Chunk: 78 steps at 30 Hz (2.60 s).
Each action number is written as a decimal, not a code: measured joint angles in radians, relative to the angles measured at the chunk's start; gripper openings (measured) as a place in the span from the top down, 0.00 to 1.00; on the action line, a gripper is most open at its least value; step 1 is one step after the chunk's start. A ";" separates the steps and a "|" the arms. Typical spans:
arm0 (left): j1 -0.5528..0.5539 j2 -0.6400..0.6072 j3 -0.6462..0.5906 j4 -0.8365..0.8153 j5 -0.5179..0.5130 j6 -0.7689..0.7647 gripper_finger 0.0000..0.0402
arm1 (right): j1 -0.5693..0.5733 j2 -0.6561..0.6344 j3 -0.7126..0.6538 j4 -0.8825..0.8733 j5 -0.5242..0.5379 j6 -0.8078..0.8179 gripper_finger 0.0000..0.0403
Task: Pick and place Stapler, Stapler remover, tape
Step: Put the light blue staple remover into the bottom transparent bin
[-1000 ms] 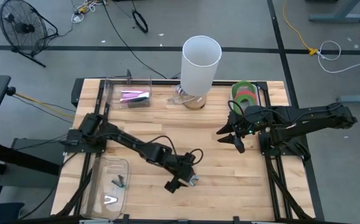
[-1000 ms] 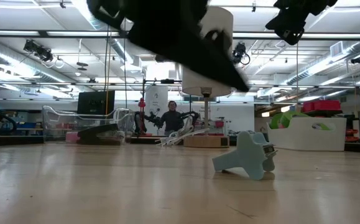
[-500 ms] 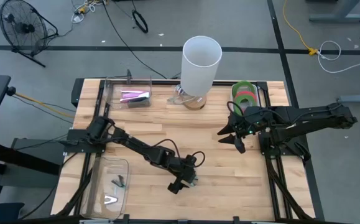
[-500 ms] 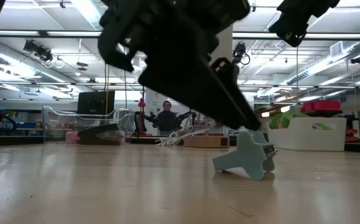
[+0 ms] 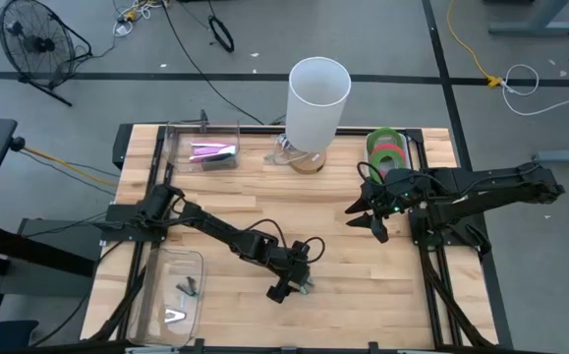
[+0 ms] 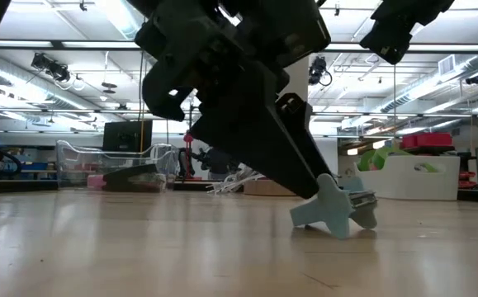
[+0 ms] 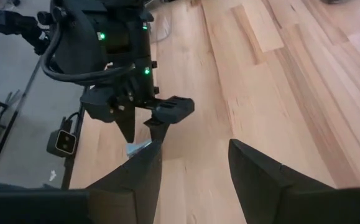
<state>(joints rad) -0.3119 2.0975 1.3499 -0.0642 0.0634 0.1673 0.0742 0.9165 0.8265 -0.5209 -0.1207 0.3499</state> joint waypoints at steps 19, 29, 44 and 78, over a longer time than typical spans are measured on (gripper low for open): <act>0.010 0.039 0.000 0.006 0.042 0.005 0.33 | 0.000 0.000 0.000 -0.005 0.015 -0.002 0.54; 0.011 0.039 0.000 0.079 0.038 0.002 0.50 | 0.000 0.000 0.000 -0.004 0.035 -0.003 0.54; 0.012 0.038 0.000 0.075 0.038 0.028 0.98 | 0.000 0.000 0.000 0.001 0.061 -0.004 0.54; 0.012 0.000 0.169 -0.083 -0.052 0.082 0.62 | 0.000 0.000 0.000 -0.017 0.049 -0.022 0.54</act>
<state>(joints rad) -0.3000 2.0972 1.5187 -0.1473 0.0116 0.2497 0.0740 0.9165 0.8265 -0.5382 -0.0715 0.3275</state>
